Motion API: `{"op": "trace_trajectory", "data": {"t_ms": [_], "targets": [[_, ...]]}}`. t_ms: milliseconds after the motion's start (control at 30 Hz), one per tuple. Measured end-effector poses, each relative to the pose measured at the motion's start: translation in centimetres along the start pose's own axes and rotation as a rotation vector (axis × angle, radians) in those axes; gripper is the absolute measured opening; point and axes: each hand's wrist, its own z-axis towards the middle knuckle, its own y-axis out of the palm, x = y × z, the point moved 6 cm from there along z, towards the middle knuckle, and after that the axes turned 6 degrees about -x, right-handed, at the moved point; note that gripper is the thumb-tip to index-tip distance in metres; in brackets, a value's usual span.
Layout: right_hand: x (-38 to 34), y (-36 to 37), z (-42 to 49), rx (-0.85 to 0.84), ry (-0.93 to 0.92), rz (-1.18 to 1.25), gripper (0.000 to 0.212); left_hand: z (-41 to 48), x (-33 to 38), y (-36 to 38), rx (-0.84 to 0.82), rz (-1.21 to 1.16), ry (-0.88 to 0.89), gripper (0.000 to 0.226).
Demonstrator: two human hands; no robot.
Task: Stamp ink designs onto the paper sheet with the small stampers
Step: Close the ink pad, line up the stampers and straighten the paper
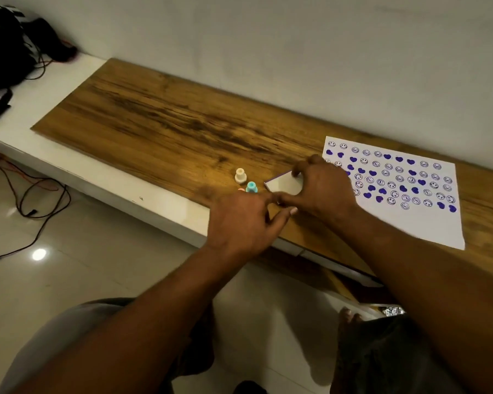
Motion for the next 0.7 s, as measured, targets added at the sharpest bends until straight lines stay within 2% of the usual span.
{"op": "trace_trajectory", "data": {"t_ms": [133,267,367,700], "targets": [[-1.4,0.0,0.1,0.016,-0.035,-0.055,0.075,2.7,-2.7,-3.1,0.067,-0.092,-0.085,0.06],[-1.3,0.0,1.4,-0.106,-0.115,0.039,0.065,6.0,-6.4,-3.9,0.064,-0.14,-0.199,0.046],[-0.4,-0.4,4.1,-0.11,-0.113,0.069,0.066,7.4,-9.1,-3.5,0.054,-0.154,-0.284,0.04],[3.3,-1.0,10.2,-0.029,-0.083,0.157,0.067,8.3,-12.0,0.2,-0.114,-0.234,-0.355,0.055]]}}
